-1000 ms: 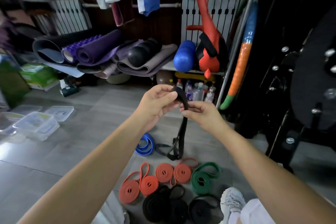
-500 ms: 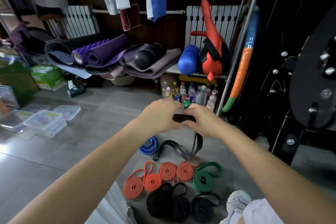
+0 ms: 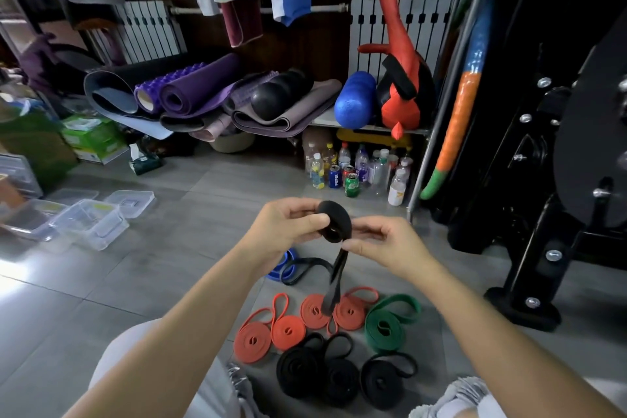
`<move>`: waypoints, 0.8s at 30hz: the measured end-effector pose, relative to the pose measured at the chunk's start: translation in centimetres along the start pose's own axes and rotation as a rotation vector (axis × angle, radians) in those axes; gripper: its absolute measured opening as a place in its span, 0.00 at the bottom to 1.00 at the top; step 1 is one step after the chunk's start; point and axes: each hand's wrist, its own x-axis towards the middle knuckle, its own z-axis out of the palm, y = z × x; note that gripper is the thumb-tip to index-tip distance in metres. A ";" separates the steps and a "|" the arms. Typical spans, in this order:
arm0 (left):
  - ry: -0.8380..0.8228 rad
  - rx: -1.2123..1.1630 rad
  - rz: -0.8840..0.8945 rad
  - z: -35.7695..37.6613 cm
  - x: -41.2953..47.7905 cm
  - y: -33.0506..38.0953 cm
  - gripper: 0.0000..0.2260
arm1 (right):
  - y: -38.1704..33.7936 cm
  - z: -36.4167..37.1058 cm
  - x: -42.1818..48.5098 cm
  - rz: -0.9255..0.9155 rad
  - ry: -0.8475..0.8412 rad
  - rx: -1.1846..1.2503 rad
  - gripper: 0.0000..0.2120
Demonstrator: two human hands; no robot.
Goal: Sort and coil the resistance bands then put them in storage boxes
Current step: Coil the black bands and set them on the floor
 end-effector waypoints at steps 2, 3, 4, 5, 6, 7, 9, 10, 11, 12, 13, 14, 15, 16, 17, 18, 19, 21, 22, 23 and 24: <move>0.014 -0.102 -0.004 -0.3 -0.3 -0.5 0.08 | 0.6 0.4 -0.4 0.002 0.051 0.066 0.18; 0.015 -0.110 0.002 -0.3 -0.4 -0.7 0.08 | 0.9 0.6 -0.6 -0.006 0.065 0.083 0.17; 0.011 -0.118 0.010 -0.1 -0.5 -0.9 0.07 | 1.1 0.7 -0.7 -0.020 0.061 0.095 0.16; 0.003 -0.140 0.016 0.1 -0.5 -1.0 0.07 | 1.3 0.8 -0.9 -0.034 0.046 0.126 0.16; -0.007 -0.181 0.019 0.5 -0.5 -1.1 0.09 | 1.4 1.0 -1.1 -0.045 0.036 0.186 0.16; -0.016 -0.237 0.017 0.9 -0.6 -1.3 0.10 | 1.4 1.3 -1.3 -0.052 0.043 0.259 0.16; -0.020 -0.373 -0.001 1.8 -0.7 -1.7 0.13 | 1.6 1.7 -1.3 -0.053 0.114 0.359 0.14; -0.009 -0.434 -0.018 2.2 -0.7 -1.9 0.13 | 1.6 1.9 -1.3 -0.046 0.156 0.369 0.13; 0.006 -0.456 -0.042 2.5 -0.8 -2.1 0.13 | 1.5 1.8 -1.2 -0.036 0.184 0.351 0.13; 0.022 -0.416 -0.061 2.6 -0.8 -2.1 0.13 | 1.5 1.6 -1.1 -0.027 0.193 0.301 0.13; 0.037 -0.260 -0.056 2.5 -0.8 -1.9 0.14 | 1.4 1.1 -1.0 -0.018 0.188 0.214 0.14; 0.043 0.038 -0.014 2.1 -0.6 -1.5 0.15 | 1.2 0.5 -0.9 -0.008 0.169 0.090 0.14; 0.040 0.420 0.057 1.6 -0.3 -1.3 0.18 | 1.0 0.0 -0.6 0.000 0.140 -0.076 0.12; 0.014 0.772 0.140 1.2 -0.1 -0.9 0.22 | 0.9 -0.5 -0.3 -0.004 0.102 -0.268 0.09; -0.028 1.042 0.227 1.1 0.1 -0.4 0.25 | 0.9 -0.8 0.0 -0.024 0.058 -0.457 0.07; -0.082 1.231 0.293 1.2 0.3 -0.1 0.26 | 0.8 -0.9 0.3 -0.048 0.016 -0.605 0.09; -0.134 1.375 0.332 1.5 0.6 0.1 0.24 | 0.6 -0.8 0.6 -0.069 -0.025 -0.689 0.11; -0.174 1.551 0.356 2.1 1.1 0.1 0.18 | 0.2 -0.3 1.0 -0.105 -0.074 -0.722 0.11; -0.162 1.573 0.347 2.3 1.4 0.0 0.15 | 0.1 0.0 1.1 -0.117 -0.077 -0.720 0.11; -0.150 1.559 0.329 2.2 1.6 -0.1 0.12 | 0.2 0.1 1.2 -0.126 -0.066 -0.720 0.11; -0.145 1.519 0.312 2.1 1.8 -0.2 0.10 | 0.4 0.2 1.2 -0.126 -0.049 -0.711 0.11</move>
